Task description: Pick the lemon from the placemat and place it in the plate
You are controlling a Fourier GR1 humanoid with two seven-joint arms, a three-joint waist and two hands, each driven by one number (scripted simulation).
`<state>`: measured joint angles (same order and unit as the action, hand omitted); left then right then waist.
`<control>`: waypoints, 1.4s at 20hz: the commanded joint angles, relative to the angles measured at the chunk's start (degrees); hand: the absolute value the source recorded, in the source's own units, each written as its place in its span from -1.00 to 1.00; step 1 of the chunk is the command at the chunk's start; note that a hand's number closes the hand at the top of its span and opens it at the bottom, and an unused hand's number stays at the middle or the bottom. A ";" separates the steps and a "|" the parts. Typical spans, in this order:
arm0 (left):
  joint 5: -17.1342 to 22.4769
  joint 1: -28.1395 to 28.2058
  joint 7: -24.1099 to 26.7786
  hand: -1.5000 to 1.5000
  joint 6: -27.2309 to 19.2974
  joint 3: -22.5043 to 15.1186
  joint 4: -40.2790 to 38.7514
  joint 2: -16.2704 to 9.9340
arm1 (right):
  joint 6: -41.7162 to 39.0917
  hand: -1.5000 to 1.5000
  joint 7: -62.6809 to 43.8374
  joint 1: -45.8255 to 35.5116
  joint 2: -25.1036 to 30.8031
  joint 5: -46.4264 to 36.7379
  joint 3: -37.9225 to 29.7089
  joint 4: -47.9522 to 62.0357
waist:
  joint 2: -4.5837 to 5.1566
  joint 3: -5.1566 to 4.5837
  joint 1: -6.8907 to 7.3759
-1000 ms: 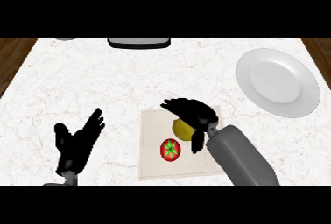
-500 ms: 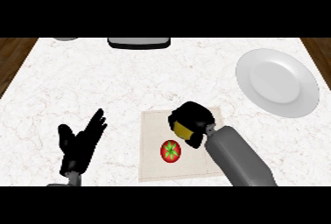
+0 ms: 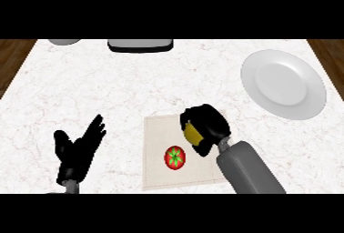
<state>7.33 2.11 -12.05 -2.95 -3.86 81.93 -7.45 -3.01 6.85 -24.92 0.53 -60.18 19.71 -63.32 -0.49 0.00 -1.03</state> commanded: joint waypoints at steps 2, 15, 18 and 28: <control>-0.39 1.35 0.14 0.00 -1.50 0.29 0.20 0.73 | 11.45 1.00 -12.66 9.63 -0.51 1.48 -2.18 -11.46 | -0.62 0.01 -1.84; -0.96 -0.72 -2.15 0.00 -0.44 -0.67 2.69 0.43 | 26.05 1.00 -26.71 21.26 -0.39 4.26 -4.67 -38.17 | 0.37 0.02 0.69; -3.02 1.53 1.14 0.00 -1.63 -2.49 0.02 2.86 | 33.06 1.00 -21.05 23.72 -0.20 10.67 -7.41 -34.74 | 0.51 0.05 1.02; -1.20 -1.06 -2.12 0.00 0.38 -1.13 2.06 1.99 | 36.79 1.00 -6.36 8.94 8.75 25.91 -27.56 -15.11 | 0.67 0.06 1.65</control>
<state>5.98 1.44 -13.11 -2.63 -4.80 82.90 -5.83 30.42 -4.60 -10.58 7.04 -37.18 -1.63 -87.34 0.10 0.04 0.30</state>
